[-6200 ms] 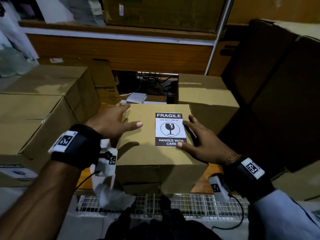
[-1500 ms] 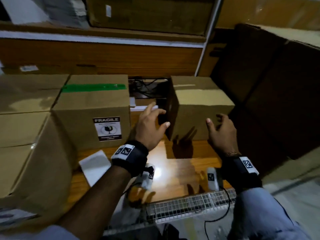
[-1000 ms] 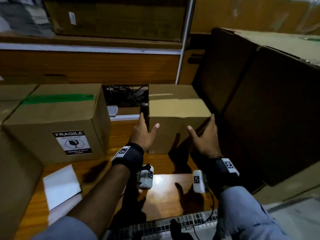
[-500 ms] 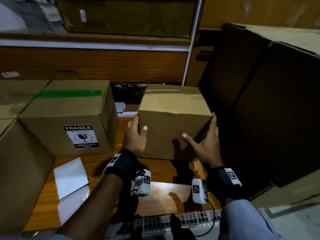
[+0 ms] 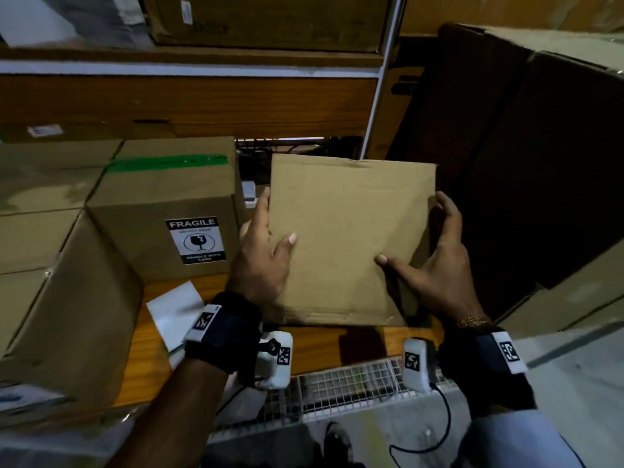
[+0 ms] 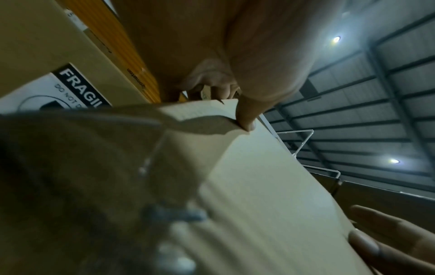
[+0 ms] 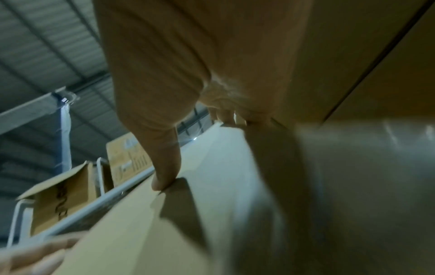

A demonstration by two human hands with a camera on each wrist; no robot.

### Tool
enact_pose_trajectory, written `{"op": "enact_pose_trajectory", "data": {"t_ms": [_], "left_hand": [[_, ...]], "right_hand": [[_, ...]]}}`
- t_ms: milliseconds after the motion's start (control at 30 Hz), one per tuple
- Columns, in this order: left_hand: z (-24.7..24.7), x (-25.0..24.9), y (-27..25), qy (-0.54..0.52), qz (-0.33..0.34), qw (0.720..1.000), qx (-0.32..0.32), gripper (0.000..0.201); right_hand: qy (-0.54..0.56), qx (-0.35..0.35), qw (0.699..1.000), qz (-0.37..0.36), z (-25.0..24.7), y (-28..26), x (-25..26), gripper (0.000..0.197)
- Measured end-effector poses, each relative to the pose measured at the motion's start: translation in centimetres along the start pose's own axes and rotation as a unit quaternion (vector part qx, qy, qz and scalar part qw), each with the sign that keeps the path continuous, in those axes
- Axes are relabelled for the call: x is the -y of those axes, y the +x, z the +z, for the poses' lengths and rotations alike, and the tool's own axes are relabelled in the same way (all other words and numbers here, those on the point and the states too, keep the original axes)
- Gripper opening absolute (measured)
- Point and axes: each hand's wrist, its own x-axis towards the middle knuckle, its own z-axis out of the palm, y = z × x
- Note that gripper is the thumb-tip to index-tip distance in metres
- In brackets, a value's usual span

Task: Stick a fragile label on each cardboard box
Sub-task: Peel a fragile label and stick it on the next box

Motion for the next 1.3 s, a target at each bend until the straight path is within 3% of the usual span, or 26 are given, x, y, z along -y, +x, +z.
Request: {"op": "enact_pose_trajectory", "data": {"t_ms": [167, 333, 500, 633, 767, 900, 967, 1100, 1300], "left_hand": [[-0.7, 1.6, -1.9, -0.006, 0.002, 1.000, 0.006, 0.082], [-0.5, 0.9, -2.2, -0.006, -0.025, 1.000, 0.009, 0.074], [-0.2, 0.3, -1.8, -0.022, -0.048, 0.998, 0.025, 0.057], [-0.3, 0.8, -1.0, -0.043, -0.069, 0.997, 0.012, 0.058], [-0.4, 1.8, -1.3, -0.072, -0.075, 0.995, -0.002, 0.092], [0.5, 3.2, -1.7, -0.076, -0.078, 0.993, -0.035, 0.119], [0.8, 3.7, -1.6, -0.080, -0.074, 0.993, -0.046, 0.115], [0.8, 3.8, -1.0, -0.053, -0.066, 0.995, -0.058, 0.107], [0.8, 4.5, -0.6, -0.075, -0.058, 0.994, -0.051, 0.098]], "right_hand": [[-0.021, 0.026, 0.999, -0.004, 0.3, -1.8, 0.2, 0.119], [-0.020, 0.037, 0.996, 0.075, 0.9, -2.1, -0.5, 0.127], [-0.004, 0.060, 0.995, 0.074, 0.9, -1.3, 0.3, 0.087], [0.011, 0.042, 0.998, 0.047, 0.6, -0.9, -0.2, 0.100], [0.010, -0.001, 1.000, -0.013, 0.9, -1.1, -1.4, 0.114], [0.011, -0.066, 0.995, -0.067, 2.1, -1.7, -3.6, 0.108], [0.020, -0.090, 0.992, -0.085, 2.5, -2.0, -4.3, 0.105], [-0.010, -0.089, 0.993, -0.083, 2.5, -1.7, -4.4, 0.123], [-0.042, -0.078, 0.990, -0.110, 2.6, -1.2, -4.7, 0.117]]}}
